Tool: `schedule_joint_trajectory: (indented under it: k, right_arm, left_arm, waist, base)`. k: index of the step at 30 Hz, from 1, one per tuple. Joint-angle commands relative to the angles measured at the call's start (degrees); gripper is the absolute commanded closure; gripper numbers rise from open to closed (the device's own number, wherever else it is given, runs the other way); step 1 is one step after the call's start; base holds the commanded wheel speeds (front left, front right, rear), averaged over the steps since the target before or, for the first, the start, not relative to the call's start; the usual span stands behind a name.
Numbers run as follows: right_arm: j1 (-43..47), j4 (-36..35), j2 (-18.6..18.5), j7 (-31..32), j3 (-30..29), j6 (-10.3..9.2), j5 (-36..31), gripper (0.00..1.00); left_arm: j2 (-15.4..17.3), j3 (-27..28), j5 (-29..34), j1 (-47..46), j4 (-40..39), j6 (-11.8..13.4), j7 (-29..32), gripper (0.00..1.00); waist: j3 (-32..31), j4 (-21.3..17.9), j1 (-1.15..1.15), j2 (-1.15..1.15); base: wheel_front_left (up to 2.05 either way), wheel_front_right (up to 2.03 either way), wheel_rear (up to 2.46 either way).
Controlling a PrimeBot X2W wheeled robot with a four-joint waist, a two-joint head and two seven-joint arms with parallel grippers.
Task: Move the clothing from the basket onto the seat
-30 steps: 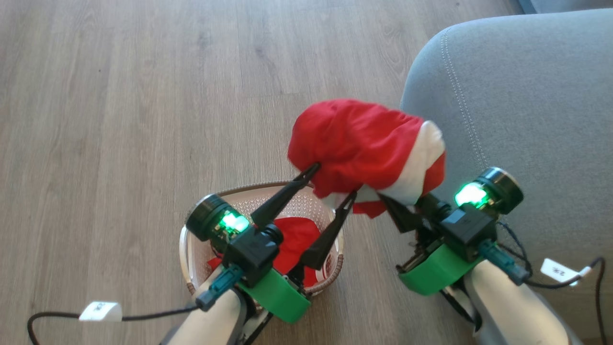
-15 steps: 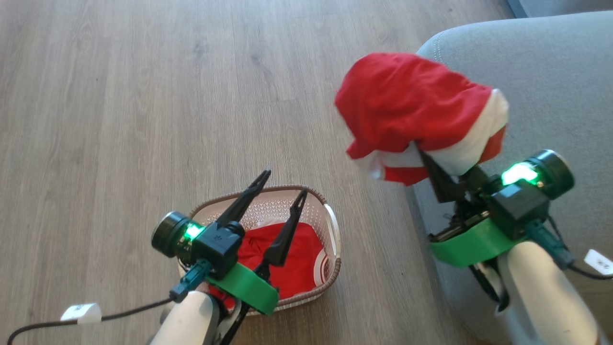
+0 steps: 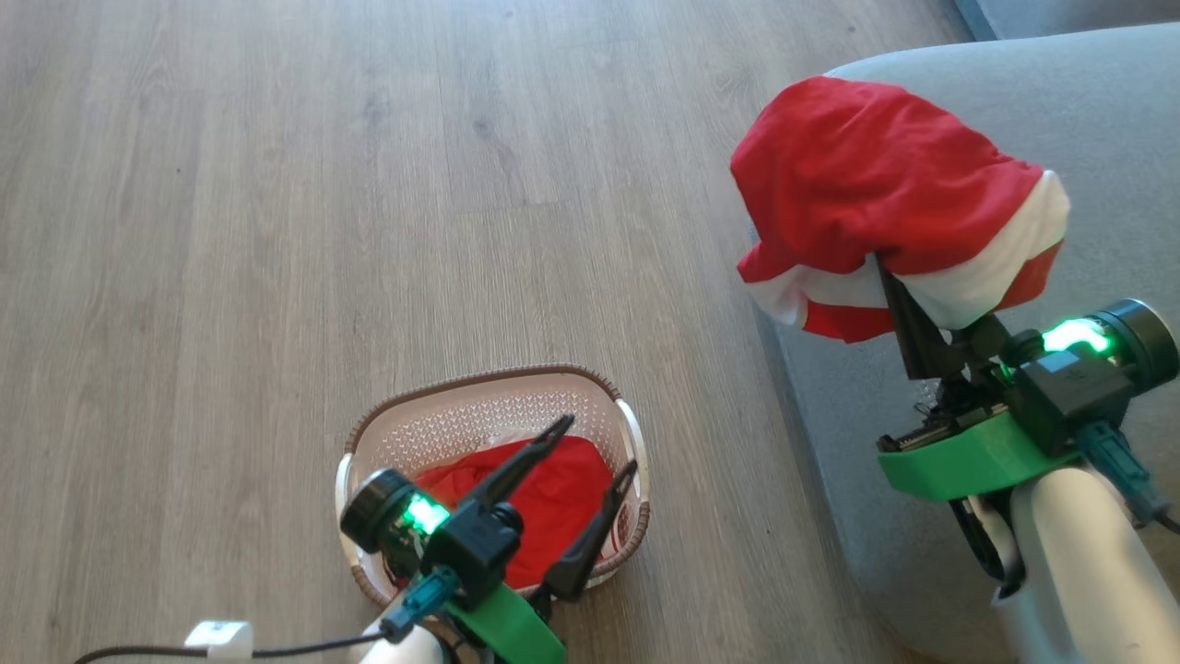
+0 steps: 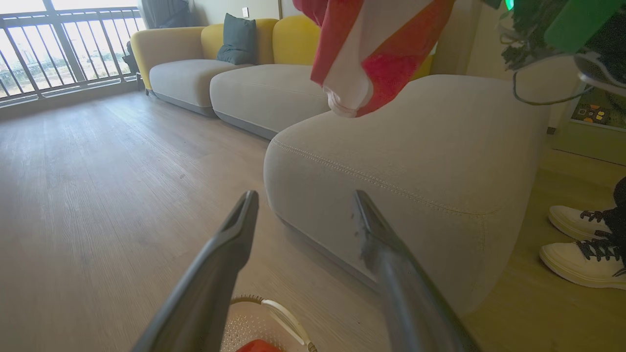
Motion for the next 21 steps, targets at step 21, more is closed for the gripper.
schedule_joint_trajectory:
  k: [21]
  right_arm:
    - [0.09, -2.02, 1.08, -0.54, -1.72, -0.01, -0.96, 1.00]
  left_arm:
    - [-0.03, 0.90, -0.57, 1.49, 1.66, -0.05, -0.25, 0.00]
  waist:
    - [0.33, -2.49, 0.00, 0.00]
  base:
    - [0.00, 0.00, 0.00]
